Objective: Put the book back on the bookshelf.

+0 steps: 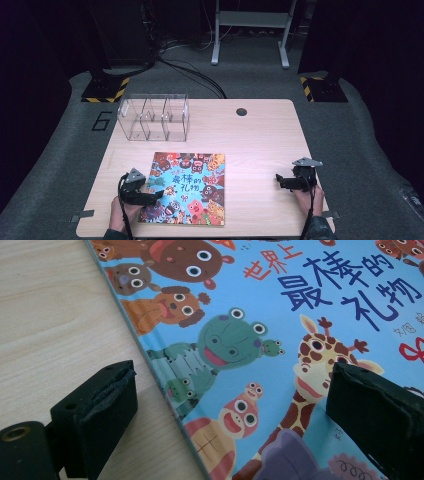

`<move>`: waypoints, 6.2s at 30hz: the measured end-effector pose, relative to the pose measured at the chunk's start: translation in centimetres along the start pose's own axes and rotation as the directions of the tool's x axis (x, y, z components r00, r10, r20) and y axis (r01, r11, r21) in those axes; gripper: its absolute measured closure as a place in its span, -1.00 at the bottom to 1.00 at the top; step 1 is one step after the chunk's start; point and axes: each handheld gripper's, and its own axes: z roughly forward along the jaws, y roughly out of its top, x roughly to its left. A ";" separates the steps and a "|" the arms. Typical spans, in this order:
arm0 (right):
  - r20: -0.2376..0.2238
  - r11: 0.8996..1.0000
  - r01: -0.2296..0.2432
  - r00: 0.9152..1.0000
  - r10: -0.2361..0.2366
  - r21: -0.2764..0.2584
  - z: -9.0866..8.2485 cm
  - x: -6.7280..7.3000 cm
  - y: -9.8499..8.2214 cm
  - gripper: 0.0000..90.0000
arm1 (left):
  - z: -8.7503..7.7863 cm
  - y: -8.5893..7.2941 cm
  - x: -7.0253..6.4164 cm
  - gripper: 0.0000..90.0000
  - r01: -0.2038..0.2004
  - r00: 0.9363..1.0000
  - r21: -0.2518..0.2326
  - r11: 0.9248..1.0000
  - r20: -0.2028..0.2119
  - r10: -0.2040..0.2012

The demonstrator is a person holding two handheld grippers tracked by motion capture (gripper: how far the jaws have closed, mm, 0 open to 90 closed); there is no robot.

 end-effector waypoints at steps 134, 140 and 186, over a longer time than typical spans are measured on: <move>-0.393 0.965 0.071 0.919 0.034 0.251 4.6 12.7 9.6 -0.11 | 2.4 1.6 0.6 -0.81 0.087 0.966 -0.038 0.996 -0.243 -0.093; -0.431 0.978 0.042 0.901 0.050 0.202 3.6 12.2 10.6 -0.12 | 2.4 1.6 0.6 -0.81 0.067 0.971 -0.033 0.997 -0.228 -0.073; -0.520 0.982 -0.010 0.847 0.109 0.189 5.5 13.1 16.8 0.07 | 2.4 1.8 0.7 -0.99 0.101 0.994 -0.067 0.993 -0.021 -0.103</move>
